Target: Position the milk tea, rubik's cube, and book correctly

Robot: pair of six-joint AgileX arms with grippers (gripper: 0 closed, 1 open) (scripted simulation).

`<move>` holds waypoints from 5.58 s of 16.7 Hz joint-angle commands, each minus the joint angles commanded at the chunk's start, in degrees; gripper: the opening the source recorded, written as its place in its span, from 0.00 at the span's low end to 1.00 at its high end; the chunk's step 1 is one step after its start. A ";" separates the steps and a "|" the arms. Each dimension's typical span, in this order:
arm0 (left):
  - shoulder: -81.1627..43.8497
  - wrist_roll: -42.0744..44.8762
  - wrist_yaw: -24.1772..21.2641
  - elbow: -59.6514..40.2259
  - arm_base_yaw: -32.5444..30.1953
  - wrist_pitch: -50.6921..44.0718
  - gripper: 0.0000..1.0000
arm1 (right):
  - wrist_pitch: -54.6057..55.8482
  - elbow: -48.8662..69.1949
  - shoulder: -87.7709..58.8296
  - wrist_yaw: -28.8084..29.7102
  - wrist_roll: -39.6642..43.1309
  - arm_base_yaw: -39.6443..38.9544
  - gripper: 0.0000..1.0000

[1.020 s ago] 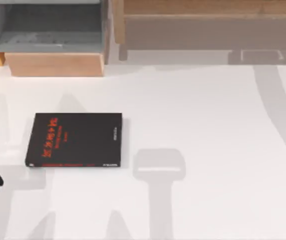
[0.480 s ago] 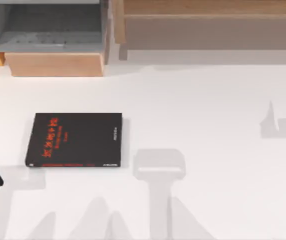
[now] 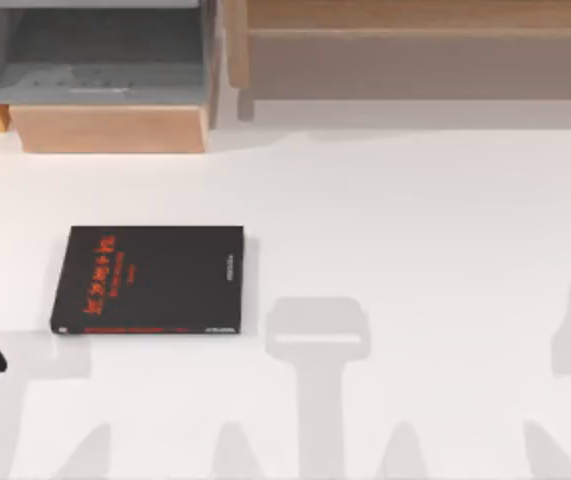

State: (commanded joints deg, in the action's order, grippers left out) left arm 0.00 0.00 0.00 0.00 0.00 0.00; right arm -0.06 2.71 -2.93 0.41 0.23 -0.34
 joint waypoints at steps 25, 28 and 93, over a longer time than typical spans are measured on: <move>-79.93 -0.35 8.95 -52.82 -11.09 27.00 1.00 | 0.06 -2.71 2.93 -0.41 -0.23 0.34 1.00; -95.25 -0.50 10.66 -62.39 -13.00 31.92 1.00 | 0.06 -2.71 2.93 -0.41 -0.23 0.34 1.00; -100.18 18.79 19.36 -68.78 -19.05 35.91 0.00 | 0.06 -2.71 2.93 -0.41 -0.23 0.34 1.00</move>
State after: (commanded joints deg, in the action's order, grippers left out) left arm -100.18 18.79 19.36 -68.78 -19.05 35.91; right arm 0.00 0.00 0.00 0.00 0.00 0.00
